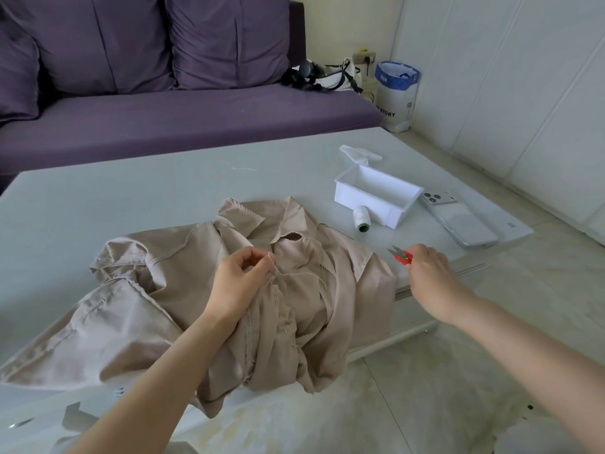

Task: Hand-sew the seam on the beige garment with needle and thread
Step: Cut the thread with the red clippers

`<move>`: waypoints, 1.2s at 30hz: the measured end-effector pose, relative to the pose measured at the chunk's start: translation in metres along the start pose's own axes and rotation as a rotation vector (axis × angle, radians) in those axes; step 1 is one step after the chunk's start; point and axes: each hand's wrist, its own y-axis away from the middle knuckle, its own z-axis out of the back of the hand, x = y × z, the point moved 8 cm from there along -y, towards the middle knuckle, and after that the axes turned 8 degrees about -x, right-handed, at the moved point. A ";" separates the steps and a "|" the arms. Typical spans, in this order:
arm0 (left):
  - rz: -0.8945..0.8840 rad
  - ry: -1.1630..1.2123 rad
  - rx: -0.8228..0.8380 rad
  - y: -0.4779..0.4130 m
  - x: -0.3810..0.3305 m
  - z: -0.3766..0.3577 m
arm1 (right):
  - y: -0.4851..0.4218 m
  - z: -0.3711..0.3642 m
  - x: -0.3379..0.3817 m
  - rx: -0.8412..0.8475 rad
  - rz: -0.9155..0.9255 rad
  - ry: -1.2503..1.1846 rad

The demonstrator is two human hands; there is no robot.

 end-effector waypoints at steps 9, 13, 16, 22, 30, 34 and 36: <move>0.114 0.133 0.055 0.007 0.000 -0.005 | 0.036 0.030 0.088 0.069 -0.065 -0.801; 0.165 0.164 0.055 0.008 0.001 -0.003 | 0.048 0.010 0.124 0.271 -0.079 -1.069; 0.200 0.193 0.093 0.011 0.001 -0.002 | 0.050 0.014 0.137 0.339 -0.049 -1.101; 0.243 0.239 0.161 0.016 -0.003 -0.004 | 0.045 0.021 0.146 0.351 -0.019 -1.054; 0.240 0.189 0.214 0.018 -0.004 -0.006 | 0.049 0.022 0.153 0.459 0.033 -1.033; 0.256 0.210 0.236 0.020 -0.005 -0.008 | 0.053 0.027 0.159 0.508 0.038 -1.145; 0.288 0.251 0.247 0.021 -0.005 -0.009 | 0.054 0.028 0.160 0.516 0.037 -1.174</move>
